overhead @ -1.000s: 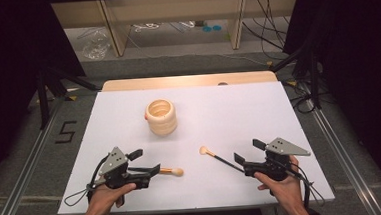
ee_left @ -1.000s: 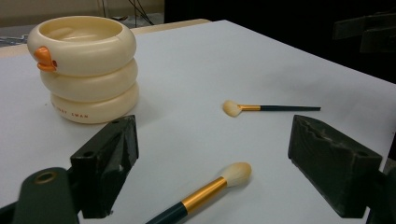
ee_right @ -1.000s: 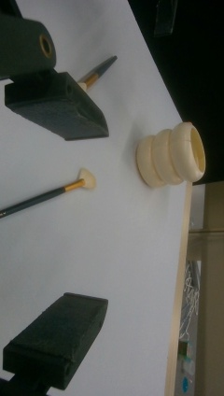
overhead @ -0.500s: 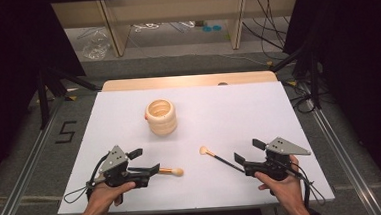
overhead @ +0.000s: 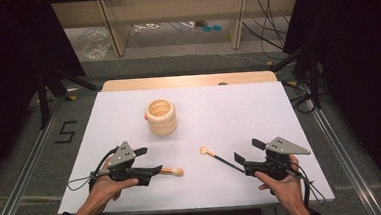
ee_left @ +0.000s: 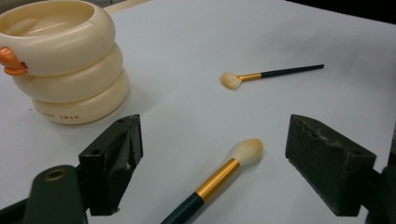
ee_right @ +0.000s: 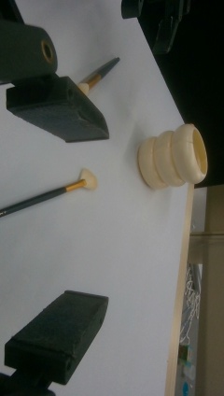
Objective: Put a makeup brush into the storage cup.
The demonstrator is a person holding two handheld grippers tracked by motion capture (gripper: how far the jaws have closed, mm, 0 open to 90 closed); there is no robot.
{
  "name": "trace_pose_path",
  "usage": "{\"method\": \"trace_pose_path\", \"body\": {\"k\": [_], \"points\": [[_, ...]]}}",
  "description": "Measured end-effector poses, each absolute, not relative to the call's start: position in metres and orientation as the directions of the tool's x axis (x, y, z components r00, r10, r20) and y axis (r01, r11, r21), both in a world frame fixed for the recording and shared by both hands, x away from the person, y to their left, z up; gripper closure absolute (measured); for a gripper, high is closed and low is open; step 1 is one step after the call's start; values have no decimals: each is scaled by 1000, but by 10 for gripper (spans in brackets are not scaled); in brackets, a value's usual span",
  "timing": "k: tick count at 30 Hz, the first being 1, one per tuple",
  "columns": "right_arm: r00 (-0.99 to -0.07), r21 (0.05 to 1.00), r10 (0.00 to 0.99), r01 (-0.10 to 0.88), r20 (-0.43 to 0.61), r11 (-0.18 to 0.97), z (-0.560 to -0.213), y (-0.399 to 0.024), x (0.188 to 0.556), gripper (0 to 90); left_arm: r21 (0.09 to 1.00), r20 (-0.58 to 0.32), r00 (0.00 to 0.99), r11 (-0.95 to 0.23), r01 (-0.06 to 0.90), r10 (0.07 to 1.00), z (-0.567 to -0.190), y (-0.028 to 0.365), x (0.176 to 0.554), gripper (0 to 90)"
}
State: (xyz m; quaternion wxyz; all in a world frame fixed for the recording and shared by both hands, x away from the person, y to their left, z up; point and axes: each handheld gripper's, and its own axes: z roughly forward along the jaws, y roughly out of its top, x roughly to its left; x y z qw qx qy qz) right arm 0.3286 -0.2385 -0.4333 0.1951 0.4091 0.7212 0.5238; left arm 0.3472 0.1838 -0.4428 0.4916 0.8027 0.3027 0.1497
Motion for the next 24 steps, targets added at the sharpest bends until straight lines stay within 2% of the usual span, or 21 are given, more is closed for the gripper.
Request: {"method": "trace_pose_path", "body": {"k": [7, 12, 23, 24], "points": [[-590, 919, 795, 376, 140, 117, -434, -239, 330, 185, 847, -24, 804, -415, 332, 595, -443, 188, 355, 243], [-589, 910, 798, 389, 127, 142, -433, -240, 329, 189, 795, 24, 842, -521, 311, 539, -448, 190, 361, 278], [-597, 914, 789, 385, 144, 125, -435, -239, 331, 191, 764, 32, 856, -565, 312, 516, -450, 189, 367, 303], [-598, 914, 788, 385, 144, 125, -435, -239, 331, 191, 743, 53, 864, -598, 302, 501, -449, 191, 369, 307]]}}
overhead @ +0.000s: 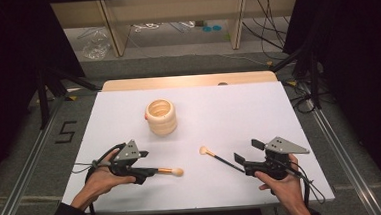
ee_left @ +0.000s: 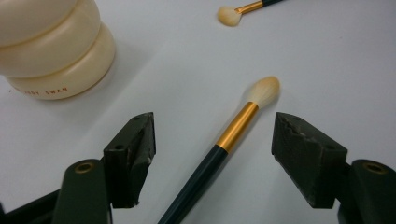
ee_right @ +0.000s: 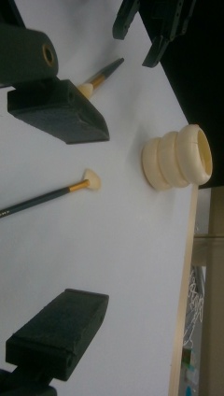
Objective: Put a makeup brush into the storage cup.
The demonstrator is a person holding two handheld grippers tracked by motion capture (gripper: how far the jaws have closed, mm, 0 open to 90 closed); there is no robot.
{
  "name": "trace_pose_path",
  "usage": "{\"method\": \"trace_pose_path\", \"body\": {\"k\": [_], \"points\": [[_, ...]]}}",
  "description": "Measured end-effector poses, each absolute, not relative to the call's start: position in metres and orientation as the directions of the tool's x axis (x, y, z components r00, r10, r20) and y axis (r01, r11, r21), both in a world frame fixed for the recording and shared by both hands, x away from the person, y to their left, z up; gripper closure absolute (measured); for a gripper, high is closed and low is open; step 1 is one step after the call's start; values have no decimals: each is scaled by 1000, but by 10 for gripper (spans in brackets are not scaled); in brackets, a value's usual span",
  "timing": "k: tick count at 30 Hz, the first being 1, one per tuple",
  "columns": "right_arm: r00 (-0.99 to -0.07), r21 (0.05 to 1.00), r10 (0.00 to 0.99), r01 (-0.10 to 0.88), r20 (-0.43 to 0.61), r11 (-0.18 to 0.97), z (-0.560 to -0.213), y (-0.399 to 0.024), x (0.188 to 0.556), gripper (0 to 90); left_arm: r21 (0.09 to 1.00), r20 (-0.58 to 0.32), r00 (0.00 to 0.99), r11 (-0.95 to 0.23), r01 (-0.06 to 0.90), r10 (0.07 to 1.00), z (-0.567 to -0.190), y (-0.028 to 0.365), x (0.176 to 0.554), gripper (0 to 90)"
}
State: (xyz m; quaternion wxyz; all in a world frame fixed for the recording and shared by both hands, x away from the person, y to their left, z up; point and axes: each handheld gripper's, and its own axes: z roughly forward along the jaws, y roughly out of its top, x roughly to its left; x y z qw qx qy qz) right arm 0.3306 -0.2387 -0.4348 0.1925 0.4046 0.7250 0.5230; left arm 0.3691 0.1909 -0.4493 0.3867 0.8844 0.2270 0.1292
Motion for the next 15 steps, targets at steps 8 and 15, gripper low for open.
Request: {"method": "trace_pose_path", "body": {"k": [8, 15], "points": [[-597, 913, 790, 386, 139, 131, -436, -239, 331, 192, 704, 58, 874, -641, 307, 482, -453, 192, 374, 326], [-599, 913, 789, 384, 136, 134, -436, -238, 332, 194, 650, 70, 890, -697, 303, 452, -455, 191, 377, 345]]}}
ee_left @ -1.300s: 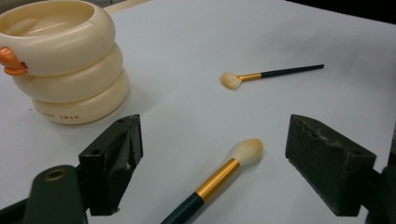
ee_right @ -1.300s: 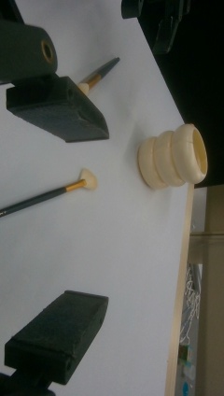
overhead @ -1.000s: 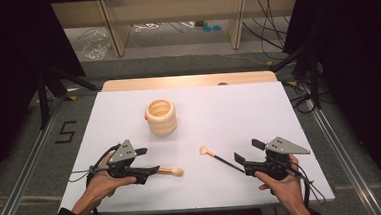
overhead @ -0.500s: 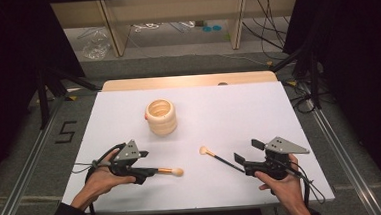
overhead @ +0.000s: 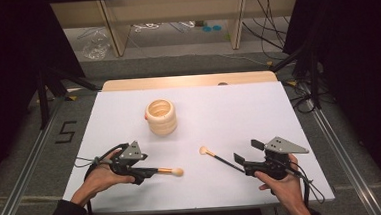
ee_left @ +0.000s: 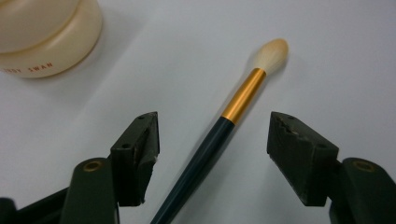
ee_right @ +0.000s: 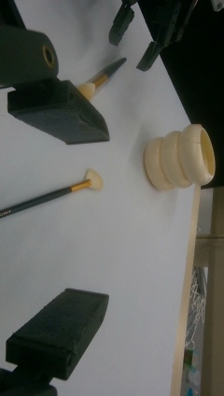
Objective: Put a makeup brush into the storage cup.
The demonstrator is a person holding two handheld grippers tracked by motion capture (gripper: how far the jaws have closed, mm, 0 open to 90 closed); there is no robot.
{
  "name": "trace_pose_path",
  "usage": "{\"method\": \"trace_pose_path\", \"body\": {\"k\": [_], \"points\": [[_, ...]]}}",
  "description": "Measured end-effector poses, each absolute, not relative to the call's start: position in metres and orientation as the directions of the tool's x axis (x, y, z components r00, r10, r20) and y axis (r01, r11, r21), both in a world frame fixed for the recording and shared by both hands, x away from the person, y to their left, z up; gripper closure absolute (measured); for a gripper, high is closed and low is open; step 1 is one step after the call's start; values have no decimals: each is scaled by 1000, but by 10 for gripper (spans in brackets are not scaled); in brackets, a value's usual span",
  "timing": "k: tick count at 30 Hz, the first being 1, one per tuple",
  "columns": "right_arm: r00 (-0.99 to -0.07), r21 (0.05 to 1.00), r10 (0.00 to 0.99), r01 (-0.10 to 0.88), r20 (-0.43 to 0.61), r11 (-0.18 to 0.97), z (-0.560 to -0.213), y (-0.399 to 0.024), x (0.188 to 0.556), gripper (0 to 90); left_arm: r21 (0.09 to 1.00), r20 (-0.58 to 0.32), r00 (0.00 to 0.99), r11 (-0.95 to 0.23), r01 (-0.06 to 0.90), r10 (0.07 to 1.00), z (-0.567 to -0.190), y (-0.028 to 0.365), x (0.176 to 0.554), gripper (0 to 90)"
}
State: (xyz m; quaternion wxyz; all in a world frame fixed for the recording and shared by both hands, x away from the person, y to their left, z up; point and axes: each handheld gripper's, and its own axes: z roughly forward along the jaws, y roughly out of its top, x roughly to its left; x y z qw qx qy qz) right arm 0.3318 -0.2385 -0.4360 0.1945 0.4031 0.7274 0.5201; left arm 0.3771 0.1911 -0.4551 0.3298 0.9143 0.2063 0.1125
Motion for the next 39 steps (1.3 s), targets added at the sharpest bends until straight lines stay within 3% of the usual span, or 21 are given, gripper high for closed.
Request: {"method": "trace_pose_path", "body": {"k": [22, 39], "points": [[-596, 901, 793, 403, 125, 161, -435, -240, 331, 196, 564, 52, 919, -771, 296, 390, -457, 188, 387, 392], [-599, 900, 791, 404, 124, 164, -435, -240, 332, 204, 521, 3, 922, -787, 329, 387, -465, 174, 392, 514]]}}
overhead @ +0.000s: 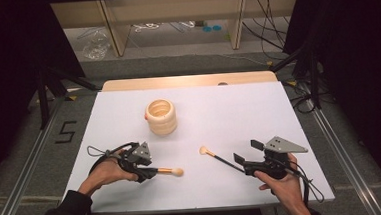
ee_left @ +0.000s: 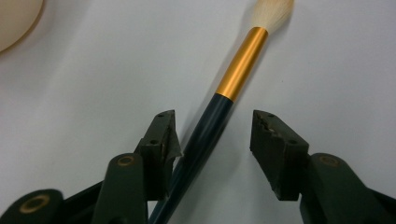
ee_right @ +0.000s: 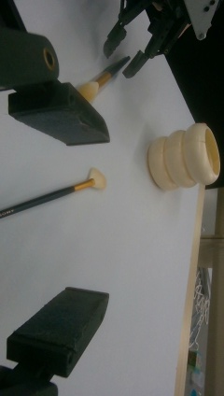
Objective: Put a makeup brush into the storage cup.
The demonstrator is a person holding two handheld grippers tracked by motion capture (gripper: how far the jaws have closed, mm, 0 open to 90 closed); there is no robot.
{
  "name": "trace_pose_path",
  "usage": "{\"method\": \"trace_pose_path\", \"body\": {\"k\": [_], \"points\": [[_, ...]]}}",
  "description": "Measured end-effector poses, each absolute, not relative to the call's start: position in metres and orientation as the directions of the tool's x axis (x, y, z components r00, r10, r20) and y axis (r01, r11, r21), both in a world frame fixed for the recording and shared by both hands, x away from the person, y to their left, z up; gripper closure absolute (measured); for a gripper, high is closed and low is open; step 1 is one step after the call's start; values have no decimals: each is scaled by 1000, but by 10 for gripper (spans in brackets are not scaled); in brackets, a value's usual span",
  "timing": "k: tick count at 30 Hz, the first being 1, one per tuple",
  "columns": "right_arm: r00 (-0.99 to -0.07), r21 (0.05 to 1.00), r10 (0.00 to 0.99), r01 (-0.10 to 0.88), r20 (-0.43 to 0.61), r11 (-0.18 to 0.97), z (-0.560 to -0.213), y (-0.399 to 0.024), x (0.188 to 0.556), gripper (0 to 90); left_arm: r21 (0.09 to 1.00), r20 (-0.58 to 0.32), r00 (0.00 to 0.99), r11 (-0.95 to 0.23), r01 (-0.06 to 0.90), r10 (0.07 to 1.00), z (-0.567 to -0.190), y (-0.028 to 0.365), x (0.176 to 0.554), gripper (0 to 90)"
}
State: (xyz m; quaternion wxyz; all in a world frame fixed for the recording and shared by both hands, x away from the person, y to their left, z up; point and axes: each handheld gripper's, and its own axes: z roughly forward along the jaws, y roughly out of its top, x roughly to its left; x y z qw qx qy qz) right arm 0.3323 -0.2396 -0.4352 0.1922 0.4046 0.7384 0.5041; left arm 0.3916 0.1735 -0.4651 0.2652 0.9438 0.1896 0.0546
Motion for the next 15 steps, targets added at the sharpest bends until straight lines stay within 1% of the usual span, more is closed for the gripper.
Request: {"method": "trace_pose_path", "body": {"k": [6, 7, 8, 9, 11, 12, 15], "points": [[-605, 900, 784, 409, 141, 153, -436, -239, 333, 205, 500, -9, 925, -799, 334, 381, -468, 171, 395, 560], [-605, 900, 784, 409, 141, 153, -436, -239, 333, 205, 464, 21, 940, -837, 291, 339, -465, 172, 398, 566], [-605, 900, 783, 409, 142, 153, -436, -239, 333, 206, 456, 20, 942, -841, 291, 336, -464, 172, 399, 570], [-600, 897, 789, 412, 134, 161, -435, -239, 332, 206, 498, -10, 925, -800, 334, 380, -467, 169, 396, 573], [-600, 897, 789, 413, 135, 161, -435, -239, 332, 206, 493, -1, 929, -808, 323, 371, -467, 168, 397, 591], [-606, 901, 782, 408, 146, 148, -436, -238, 333, 206, 441, 17, 945, -850, 287, 327, -464, 168, 400, 600], [-604, 901, 784, 408, 144, 149, -436, -238, 333, 206, 432, 21, 948, -858, 277, 316, -464, 166, 401, 612]]}}
